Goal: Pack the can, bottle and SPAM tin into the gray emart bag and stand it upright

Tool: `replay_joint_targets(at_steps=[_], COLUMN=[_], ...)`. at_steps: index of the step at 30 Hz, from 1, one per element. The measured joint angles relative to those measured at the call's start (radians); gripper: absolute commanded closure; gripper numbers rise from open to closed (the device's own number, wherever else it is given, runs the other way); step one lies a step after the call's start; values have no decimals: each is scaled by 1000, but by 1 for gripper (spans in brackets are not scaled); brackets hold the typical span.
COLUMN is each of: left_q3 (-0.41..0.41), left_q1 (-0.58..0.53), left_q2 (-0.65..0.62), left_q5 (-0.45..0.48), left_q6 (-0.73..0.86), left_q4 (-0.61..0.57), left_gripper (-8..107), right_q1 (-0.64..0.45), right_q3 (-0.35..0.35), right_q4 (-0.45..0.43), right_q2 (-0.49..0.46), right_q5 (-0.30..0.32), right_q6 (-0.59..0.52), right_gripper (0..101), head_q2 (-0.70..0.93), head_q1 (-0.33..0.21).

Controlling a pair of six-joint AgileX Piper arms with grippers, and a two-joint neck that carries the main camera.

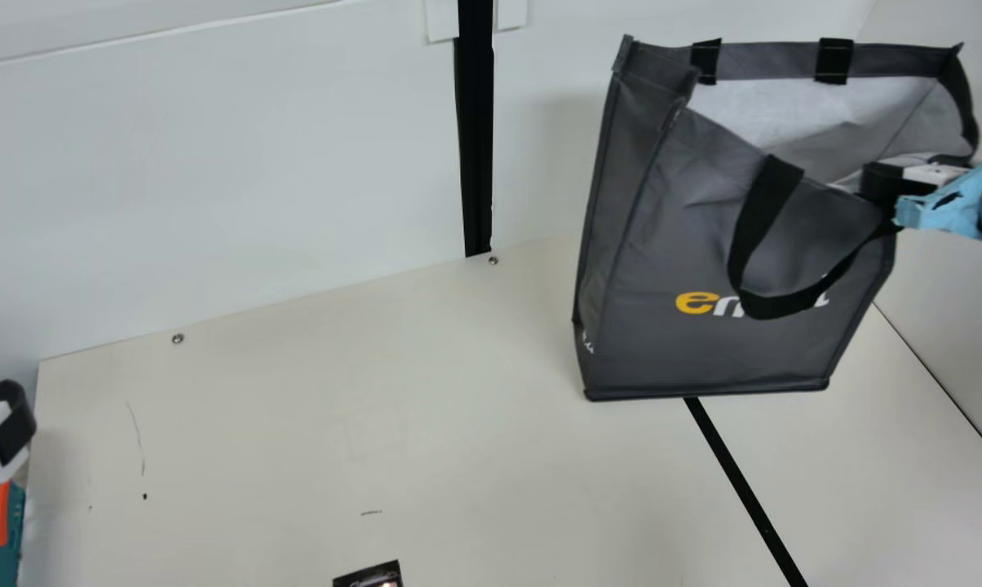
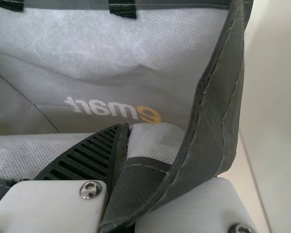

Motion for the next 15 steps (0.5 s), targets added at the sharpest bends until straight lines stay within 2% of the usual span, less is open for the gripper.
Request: replay_joint_targets(at_steps=[15], left_q3=[0], left_q1=[0], left_q2=[0], left_q5=[0], left_q6=[0], left_q4=[0], left_gripper=[9], right_q1=[-147], right_q3=[-82], right_q4=[-9], right_q2=[90], right_q5=[7], right_q6=[-49], right_gripper=[101], head_q2=[2], head_q1=[2])
